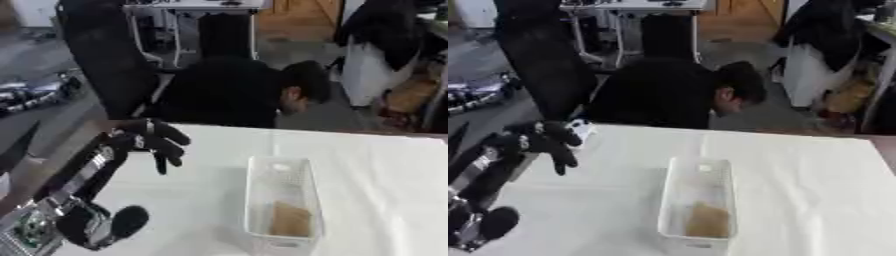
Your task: Pick up objects on the table and place them in the box.
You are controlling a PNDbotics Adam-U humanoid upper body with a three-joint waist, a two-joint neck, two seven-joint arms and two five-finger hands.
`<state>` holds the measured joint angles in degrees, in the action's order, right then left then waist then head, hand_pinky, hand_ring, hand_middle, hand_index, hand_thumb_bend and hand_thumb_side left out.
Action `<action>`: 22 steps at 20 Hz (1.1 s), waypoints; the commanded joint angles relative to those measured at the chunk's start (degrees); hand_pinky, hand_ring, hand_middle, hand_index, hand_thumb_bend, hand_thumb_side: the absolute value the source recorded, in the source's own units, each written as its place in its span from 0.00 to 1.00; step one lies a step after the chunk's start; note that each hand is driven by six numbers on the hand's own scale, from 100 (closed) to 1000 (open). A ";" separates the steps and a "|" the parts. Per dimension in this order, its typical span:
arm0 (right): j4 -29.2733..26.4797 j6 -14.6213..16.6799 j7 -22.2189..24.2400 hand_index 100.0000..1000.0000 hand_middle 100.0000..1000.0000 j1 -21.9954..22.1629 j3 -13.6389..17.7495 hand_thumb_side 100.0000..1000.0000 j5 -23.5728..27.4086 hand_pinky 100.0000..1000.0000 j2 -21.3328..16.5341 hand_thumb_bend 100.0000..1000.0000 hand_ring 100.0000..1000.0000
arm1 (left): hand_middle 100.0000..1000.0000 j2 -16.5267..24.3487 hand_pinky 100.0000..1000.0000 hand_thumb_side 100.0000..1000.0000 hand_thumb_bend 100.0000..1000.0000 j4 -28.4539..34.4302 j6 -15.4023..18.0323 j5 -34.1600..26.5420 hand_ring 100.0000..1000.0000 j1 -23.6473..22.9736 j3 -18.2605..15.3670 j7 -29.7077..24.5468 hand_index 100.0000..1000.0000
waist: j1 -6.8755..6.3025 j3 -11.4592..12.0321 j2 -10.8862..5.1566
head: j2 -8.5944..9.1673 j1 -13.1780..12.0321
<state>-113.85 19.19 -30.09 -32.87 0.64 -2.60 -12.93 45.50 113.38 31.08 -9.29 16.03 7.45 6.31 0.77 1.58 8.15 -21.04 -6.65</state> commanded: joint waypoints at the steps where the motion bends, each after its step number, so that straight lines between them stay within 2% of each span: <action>1: -0.74 -0.28 -0.85 0.45 0.32 0.62 1.10 1.00 -0.69 0.00 -2.15 0.00 0.18 | 0.70 -4.23 0.33 0.69 0.38 1.20 4.02 -3.70 0.54 -0.80 -1.41 -1.83 0.74 | 0.44 0.91 -1.15 | 0.88 2.92; 5: -0.74 -0.32 -1.89 0.45 0.32 2.23 1.85 1.00 -1.10 0.00 -3.20 0.00 0.18 | 0.69 -9.58 0.35 0.60 0.47 1.21 8.93 -8.19 0.53 0.35 -1.48 -4.85 0.73 | 2.16 2.65 -1.41 | 0.78 6.16; 8: -0.74 -0.12 -2.28 0.44 0.32 3.39 2.00 1.00 -1.17 0.00 -3.90 0.00 0.17 | 0.69 -10.45 0.36 0.58 0.48 1.21 10.63 -10.71 0.54 1.08 -1.55 -7.53 0.73 | 3.03 3.50 -1.58 | 1.43 8.05; 12: -0.74 0.56 -2.39 0.44 0.31 4.02 1.89 1.00 -0.90 0.00 -4.42 0.00 0.17 | 0.70 -10.22 0.36 0.59 0.47 1.21 11.58 -12.56 0.54 0.87 -1.32 -10.56 0.73 | 3.45 4.22 -1.48 | 3.35 8.45; 17: -0.74 3.24 -2.60 0.43 0.30 3.96 1.20 1.00 -0.36 0.00 -4.09 0.00 0.16 | 0.70 -11.23 0.36 0.60 0.46 1.21 12.57 -14.34 0.54 0.26 -0.99 -12.81 0.74 | 3.29 4.10 -1.03 | 6.56 7.86; 22: -0.74 5.66 -3.77 0.42 0.29 3.61 0.96 1.00 -0.19 0.00 -3.48 0.00 0.16 | 0.71 -11.68 0.36 0.62 0.46 1.21 12.43 -15.70 0.54 -0.85 -1.02 -13.95 0.74 | 3.12 3.53 -0.65 | 7.24 7.45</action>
<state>-113.84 24.17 -33.62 -28.35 1.60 -2.97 -15.79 33.34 113.55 43.46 -24.29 14.91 6.81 -7.25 4.30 5.16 8.12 -14.71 0.94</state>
